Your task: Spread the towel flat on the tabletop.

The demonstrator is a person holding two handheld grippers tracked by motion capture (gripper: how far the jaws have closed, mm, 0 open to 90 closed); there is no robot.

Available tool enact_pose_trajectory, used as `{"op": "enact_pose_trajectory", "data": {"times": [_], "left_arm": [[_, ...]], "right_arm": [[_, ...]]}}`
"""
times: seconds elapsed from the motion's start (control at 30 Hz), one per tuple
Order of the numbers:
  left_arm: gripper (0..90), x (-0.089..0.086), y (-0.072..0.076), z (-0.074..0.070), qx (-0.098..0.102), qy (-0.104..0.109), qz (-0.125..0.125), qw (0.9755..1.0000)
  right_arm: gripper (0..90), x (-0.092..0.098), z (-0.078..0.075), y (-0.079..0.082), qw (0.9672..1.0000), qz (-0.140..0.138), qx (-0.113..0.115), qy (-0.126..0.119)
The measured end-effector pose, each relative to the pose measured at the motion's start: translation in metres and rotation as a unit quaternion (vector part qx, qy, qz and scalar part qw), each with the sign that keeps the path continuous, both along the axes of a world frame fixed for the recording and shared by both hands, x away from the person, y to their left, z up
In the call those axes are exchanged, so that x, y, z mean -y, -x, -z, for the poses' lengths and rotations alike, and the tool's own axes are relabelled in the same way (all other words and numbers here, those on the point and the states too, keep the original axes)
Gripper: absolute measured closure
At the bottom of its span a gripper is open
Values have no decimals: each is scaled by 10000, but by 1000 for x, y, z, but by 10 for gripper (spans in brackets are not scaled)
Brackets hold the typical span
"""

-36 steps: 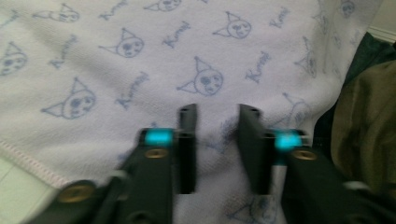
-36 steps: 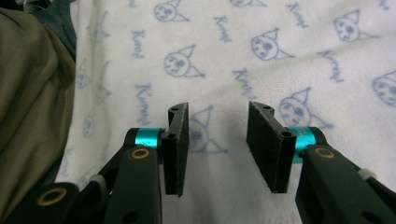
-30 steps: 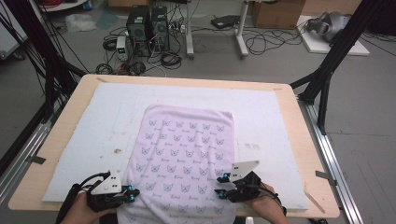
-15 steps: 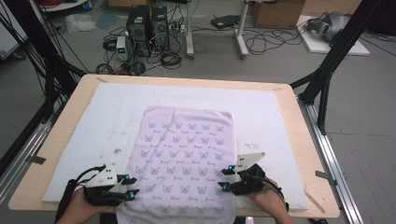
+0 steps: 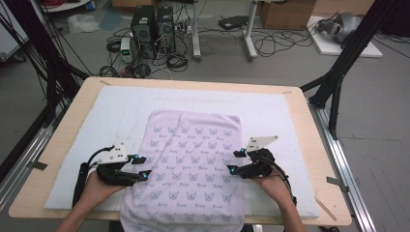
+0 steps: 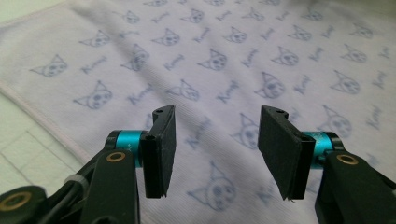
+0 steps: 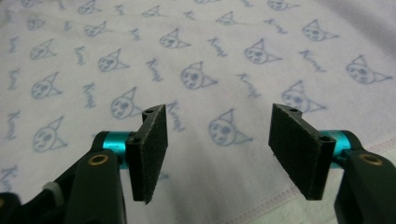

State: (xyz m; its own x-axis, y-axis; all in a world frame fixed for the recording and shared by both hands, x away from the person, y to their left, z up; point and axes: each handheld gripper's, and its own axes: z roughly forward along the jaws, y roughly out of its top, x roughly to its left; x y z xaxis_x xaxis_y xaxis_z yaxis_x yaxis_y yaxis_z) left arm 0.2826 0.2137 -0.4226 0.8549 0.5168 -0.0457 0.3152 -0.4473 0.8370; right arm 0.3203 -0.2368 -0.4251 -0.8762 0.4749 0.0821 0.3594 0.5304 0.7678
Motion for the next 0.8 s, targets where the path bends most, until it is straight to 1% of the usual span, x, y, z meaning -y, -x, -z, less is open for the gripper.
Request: {"op": "enact_pose_trajectory", "data": {"times": [0.1,0.17,0.33,0.43,0.57,0.8], "left_arm": [[460,-1,-9,1,-6,-25,-66,10000],[452,-2,-15,1,-4,-25,-121,9999],[437,-2,-23,-1,0,71,-149,9999],[426,-2,-24,-3,51,119,-176,9998],[415,-2,-24,-3,72,88,-205,9997],[409,-2,-23,-3,99,100,-216,9997]], "right_arm": [[357,-1,0,-5,10000,8,25,-7],[352,-1,-1,-9,9999,14,100,0],[333,0,-6,-18,9998,70,171,-123],[326,1,-8,-22,9994,98,208,-265],[317,2,-8,-23,9992,129,202,-308],[298,1,-9,-21,9993,177,220,-226]]}}
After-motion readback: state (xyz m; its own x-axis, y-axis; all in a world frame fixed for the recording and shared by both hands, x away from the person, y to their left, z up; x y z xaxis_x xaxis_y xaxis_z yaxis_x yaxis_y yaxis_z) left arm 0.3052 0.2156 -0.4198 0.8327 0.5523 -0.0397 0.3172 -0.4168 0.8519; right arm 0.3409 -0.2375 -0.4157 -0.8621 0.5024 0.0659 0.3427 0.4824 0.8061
